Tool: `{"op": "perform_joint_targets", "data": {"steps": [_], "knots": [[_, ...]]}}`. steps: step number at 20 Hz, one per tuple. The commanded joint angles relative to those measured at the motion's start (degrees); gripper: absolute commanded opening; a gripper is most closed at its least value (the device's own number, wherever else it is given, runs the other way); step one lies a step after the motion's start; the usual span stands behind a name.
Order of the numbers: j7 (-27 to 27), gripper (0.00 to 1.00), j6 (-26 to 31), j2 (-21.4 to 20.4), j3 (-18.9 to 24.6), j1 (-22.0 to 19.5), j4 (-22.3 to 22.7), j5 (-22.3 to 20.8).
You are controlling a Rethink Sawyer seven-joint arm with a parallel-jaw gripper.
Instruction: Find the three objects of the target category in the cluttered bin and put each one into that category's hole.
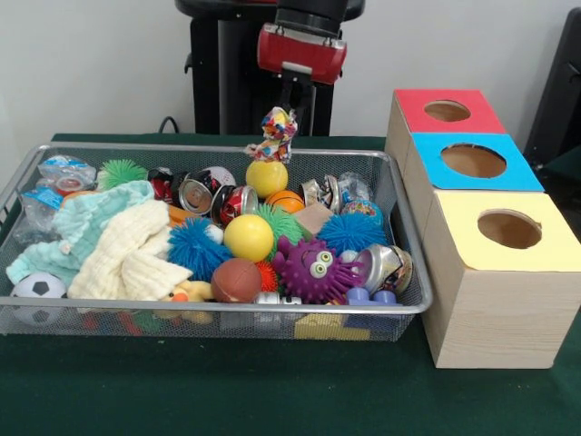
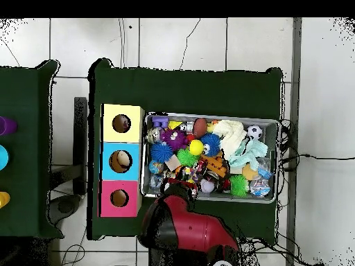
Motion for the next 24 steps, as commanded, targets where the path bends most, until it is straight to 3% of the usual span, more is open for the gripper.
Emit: {"op": "perform_joint_targets", "data": {"steps": [1, 9, 13, 24], "knots": [[11.6, 0.0, 6.2, -1.5, 1.9, 0.0, 2.9, 4.4], [11.5, 0.0, 9.4, -3.1, 2.1, 2.0, 2.1, 7.8], [11.7, 0.0, 14.5, -2.5, -0.4, 7.0, -1.5, 11.4], [12.8, 0.0, 17.2, 3.1, -6.0, 18.1, -7.5, 18.0]]}}
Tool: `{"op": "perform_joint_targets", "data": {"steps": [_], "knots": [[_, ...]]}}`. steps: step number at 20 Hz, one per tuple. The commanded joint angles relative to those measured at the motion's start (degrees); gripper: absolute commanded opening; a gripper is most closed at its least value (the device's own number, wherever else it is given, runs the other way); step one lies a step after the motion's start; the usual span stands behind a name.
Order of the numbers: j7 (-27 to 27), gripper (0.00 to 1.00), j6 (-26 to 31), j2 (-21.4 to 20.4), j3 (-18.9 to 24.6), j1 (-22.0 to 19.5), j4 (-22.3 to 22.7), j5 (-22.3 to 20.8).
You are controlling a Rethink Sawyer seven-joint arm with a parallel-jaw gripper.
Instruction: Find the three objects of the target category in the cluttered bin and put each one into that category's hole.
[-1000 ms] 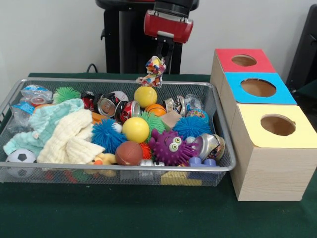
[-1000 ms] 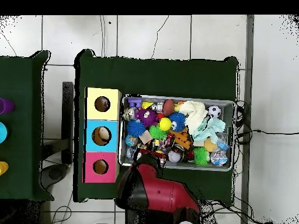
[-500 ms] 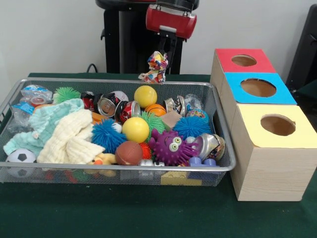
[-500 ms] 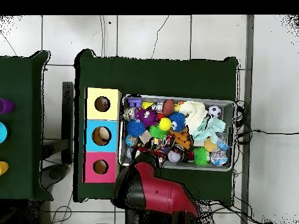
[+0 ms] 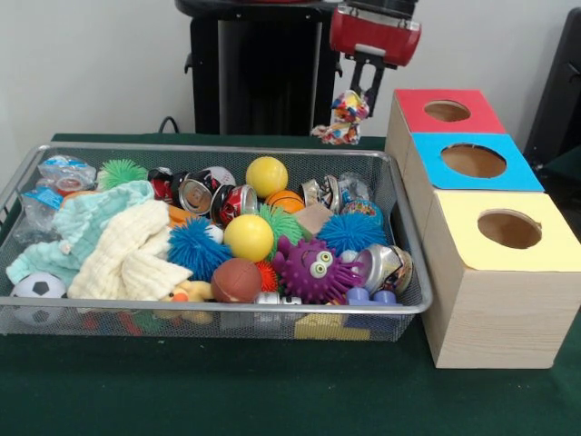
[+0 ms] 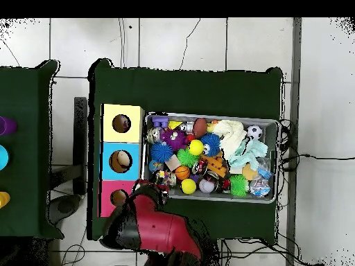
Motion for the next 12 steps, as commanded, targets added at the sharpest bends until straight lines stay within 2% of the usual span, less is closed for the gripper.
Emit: {"op": "perform_joint_targets", "data": {"steps": [1, 8, 12], "knots": [[13.0, 0.0, 7.1, 4.8, -2.7, 4.7, -6.6, 6.1], [12.8, 0.0, 11.3, 5.7, -4.3, 6.7, -10.1, 9.3], [14.0, 0.0, 15.4, 7.0, -6.4, 9.6, -13.7, 11.5]]}}
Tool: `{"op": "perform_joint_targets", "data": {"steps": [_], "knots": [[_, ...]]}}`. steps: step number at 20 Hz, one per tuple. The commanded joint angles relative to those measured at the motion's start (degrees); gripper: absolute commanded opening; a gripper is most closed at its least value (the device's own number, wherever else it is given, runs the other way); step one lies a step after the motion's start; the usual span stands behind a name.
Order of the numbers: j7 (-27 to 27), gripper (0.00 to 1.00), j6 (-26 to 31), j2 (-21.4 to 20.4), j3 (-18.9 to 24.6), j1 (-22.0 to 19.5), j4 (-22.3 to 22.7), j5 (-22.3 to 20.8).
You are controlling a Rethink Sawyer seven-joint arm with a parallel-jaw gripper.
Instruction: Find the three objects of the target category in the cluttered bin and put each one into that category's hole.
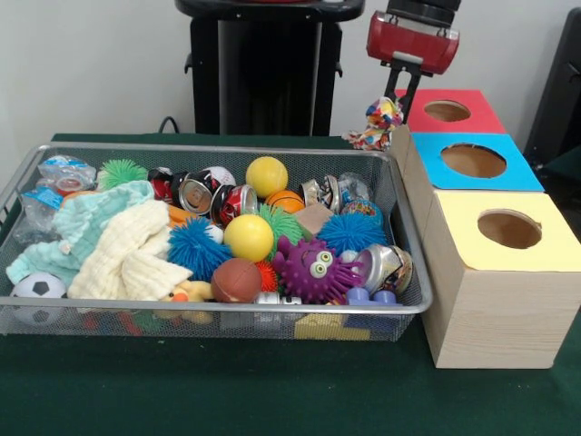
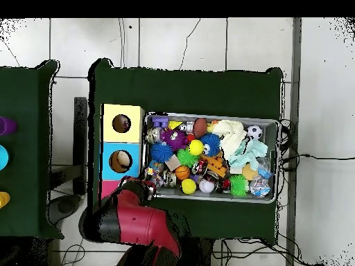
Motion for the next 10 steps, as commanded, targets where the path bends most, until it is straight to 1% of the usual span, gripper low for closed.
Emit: {"op": "perform_joint_targets", "data": {"steps": [1, 5, 10], "knots": [[14.4, 0.0, 11.7, 3.6, -2.9, 2.7, -9.6, 5.7], [14.9, 0.0, 13.4, 5.4, -3.9, 4.1, -12.4, 7.0], [16.0, 0.0, 19.9, 7.0, -6.2, 6.4, -17.8, 8.4]]}}
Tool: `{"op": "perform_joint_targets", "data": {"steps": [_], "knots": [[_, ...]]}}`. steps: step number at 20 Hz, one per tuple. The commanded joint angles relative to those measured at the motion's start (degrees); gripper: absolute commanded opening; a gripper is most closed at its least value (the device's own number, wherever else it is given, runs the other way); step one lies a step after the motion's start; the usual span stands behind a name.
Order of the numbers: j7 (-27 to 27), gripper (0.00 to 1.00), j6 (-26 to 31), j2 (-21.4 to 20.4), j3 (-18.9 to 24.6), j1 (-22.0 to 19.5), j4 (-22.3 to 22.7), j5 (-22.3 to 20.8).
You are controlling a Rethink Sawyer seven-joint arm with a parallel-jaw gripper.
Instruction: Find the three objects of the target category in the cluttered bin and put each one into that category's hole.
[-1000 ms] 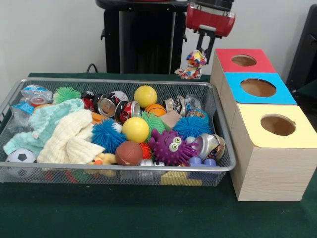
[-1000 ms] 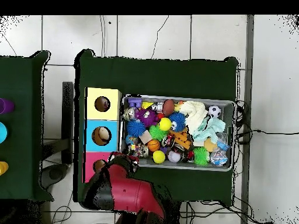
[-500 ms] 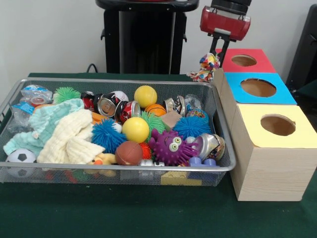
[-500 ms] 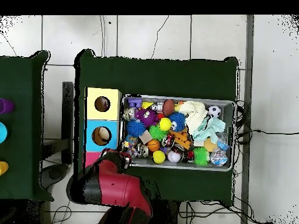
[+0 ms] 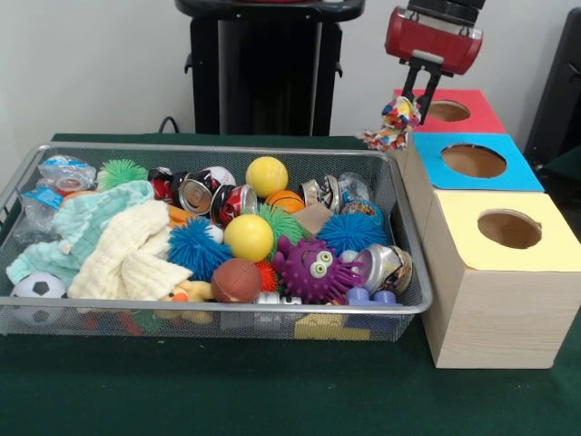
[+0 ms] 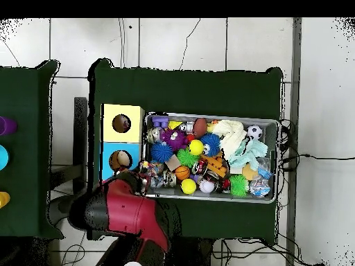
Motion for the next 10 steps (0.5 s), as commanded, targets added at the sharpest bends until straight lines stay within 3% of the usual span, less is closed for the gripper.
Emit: {"op": "perform_joint_targets", "data": {"steps": [1, 10], "knots": [[16.7, 0.0, 13.7, 4.8, -2.8, 2.7, -12.5, 4.4], [18.9, 0.0, 21.2, 10.7, -6.0, 5.1, -23.0, 5.3]]}}
